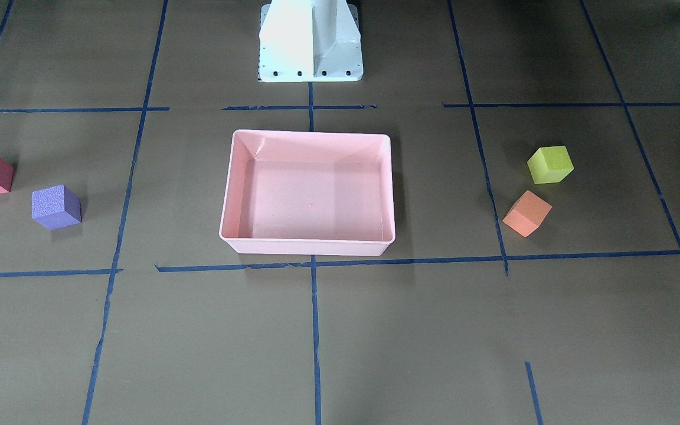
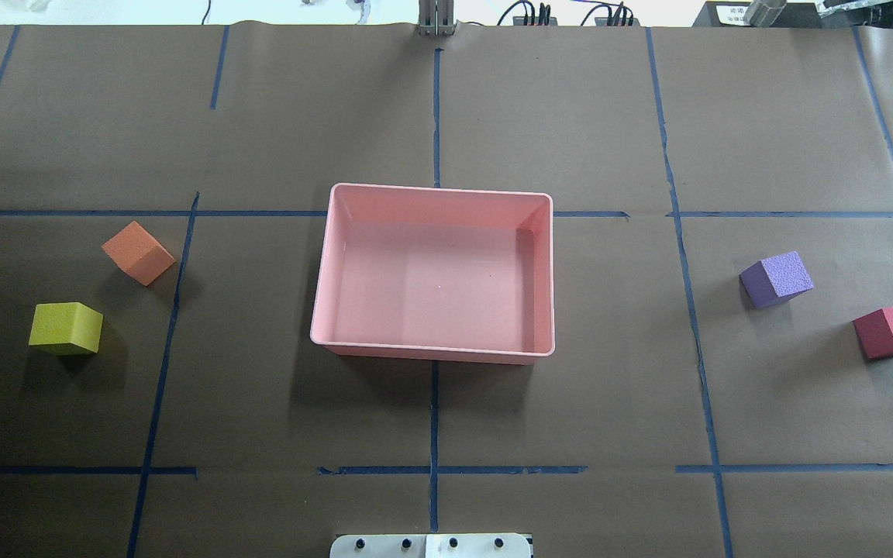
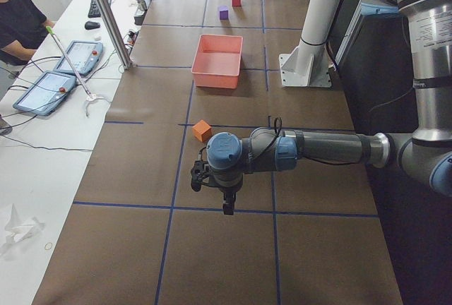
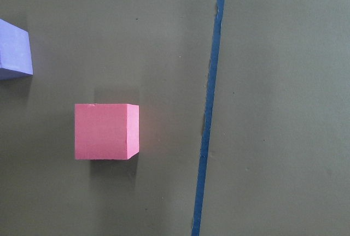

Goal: Place blocks into pink bin with both arms

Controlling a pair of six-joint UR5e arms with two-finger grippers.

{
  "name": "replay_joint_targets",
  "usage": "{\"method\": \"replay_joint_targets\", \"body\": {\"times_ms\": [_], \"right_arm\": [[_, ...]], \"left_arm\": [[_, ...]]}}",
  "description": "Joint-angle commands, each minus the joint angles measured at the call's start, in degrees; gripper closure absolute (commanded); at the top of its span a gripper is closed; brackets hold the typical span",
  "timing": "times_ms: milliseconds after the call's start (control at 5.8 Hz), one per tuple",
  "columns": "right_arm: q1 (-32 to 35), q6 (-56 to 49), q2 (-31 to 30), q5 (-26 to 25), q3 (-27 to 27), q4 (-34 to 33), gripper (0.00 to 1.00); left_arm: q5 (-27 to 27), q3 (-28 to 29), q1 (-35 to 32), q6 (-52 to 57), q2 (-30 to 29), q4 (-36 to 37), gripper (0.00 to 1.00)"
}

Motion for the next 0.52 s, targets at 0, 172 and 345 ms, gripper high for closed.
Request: {"method": "replay_joint_targets", "body": {"times_ms": [0, 172, 345], "right_arm": [[-5.32, 8.23, 0.35, 0.09, -0.08, 1.82, 0.00], [-13.03, 14.31, 2.27, -0.95, -0.25, 3.13, 0.00], [-16.24, 14.89, 2.55, -4.27, -1.21, 6.19, 0.01]], "left_arm": [[-0.13, 0.89, 0.09, -0.19, 0.23, -5.22, 0.00], [-0.13, 0.99, 0.09, -0.54, 0.24, -7.09, 0.00], [-0.13, 0.47, 0.09, -0.63, 0.32, -7.11, 0.00]]}}
